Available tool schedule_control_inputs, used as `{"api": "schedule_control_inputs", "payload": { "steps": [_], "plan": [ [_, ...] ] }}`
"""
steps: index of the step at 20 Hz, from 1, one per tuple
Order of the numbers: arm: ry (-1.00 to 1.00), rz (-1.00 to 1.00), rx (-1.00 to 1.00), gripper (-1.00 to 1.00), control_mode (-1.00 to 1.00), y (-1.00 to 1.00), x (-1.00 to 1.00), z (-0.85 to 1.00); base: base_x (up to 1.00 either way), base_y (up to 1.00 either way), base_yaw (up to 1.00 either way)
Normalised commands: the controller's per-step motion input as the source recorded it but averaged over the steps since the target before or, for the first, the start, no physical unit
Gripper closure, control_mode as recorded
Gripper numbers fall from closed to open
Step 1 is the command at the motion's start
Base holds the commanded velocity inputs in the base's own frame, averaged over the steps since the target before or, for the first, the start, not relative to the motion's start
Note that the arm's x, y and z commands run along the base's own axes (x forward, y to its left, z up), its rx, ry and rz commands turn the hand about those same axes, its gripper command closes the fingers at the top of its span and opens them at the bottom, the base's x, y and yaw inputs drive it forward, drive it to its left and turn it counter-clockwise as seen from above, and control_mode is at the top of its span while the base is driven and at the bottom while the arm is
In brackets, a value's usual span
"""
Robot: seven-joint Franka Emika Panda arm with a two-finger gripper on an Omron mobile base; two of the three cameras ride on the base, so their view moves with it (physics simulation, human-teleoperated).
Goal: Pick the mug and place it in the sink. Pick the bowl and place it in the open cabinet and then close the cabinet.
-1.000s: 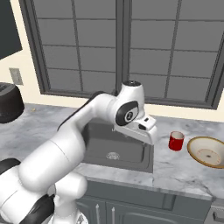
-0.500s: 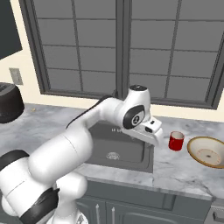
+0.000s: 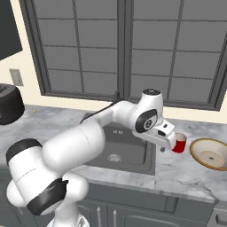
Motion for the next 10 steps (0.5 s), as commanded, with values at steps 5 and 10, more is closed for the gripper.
{"api": "schedule_control_inputs", "payload": {
  "steps": [5,10],
  "plan": [
    [-0.08,0.00,0.00,-1.00,-1.00,-0.02,0.23,-0.23,0.00,0.00,0.00],
    [-0.06,0.00,0.00,-1.00,-1.00,-0.03,0.22,-0.11,0.00,0.00,0.00]
  ]
}}
